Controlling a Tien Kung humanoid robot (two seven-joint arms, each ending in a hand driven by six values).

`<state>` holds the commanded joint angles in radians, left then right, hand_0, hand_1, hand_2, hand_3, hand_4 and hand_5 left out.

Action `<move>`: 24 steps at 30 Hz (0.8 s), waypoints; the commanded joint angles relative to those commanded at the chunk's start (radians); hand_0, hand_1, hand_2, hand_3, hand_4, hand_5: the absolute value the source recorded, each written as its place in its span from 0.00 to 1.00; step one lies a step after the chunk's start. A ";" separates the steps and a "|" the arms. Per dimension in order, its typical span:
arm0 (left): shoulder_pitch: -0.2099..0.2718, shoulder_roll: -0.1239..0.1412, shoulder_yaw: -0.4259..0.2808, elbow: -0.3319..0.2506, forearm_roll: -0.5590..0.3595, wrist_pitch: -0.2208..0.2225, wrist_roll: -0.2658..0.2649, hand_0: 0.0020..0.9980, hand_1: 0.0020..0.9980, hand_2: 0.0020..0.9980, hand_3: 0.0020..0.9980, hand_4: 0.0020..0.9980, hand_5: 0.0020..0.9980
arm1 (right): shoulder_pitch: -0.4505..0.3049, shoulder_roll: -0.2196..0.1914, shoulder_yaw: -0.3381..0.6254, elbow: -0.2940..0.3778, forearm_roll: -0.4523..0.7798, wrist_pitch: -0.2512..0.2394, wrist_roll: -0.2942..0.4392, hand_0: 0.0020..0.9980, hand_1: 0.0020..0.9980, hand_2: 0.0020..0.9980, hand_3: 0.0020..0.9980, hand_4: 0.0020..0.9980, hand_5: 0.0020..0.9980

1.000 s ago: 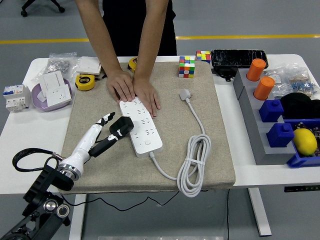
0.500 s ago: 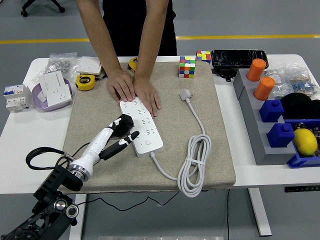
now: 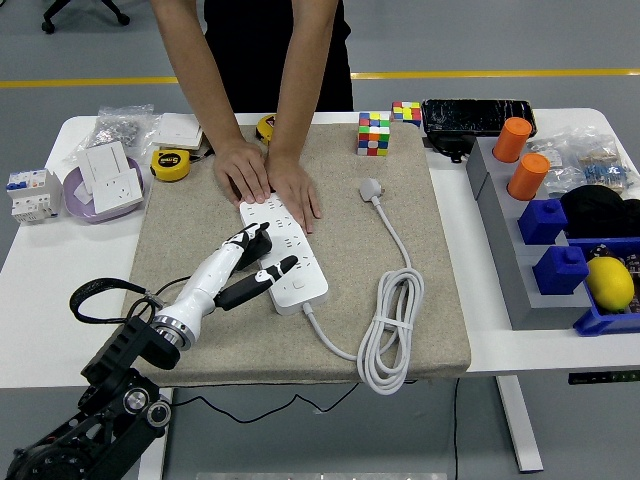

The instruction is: Pick up the plug,place it near the board,insert it into the board,press the button

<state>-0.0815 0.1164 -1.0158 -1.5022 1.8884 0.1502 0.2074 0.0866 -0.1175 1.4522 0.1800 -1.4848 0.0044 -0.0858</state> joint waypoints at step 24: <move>-0.030 0.007 0.055 -0.004 0.122 -0.040 0.054 1.00 1.00 0.98 0.98 1.00 1.00 | 0.002 -0.001 0.002 0.000 0.000 -0.001 -0.002 0.88 0.75 0.74 0.77 1.00 0.84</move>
<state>-0.1114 0.1231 -0.9607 -1.5058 2.0106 0.1103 0.2615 0.0888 -0.1185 1.4541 0.1800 -1.4847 0.0029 -0.0876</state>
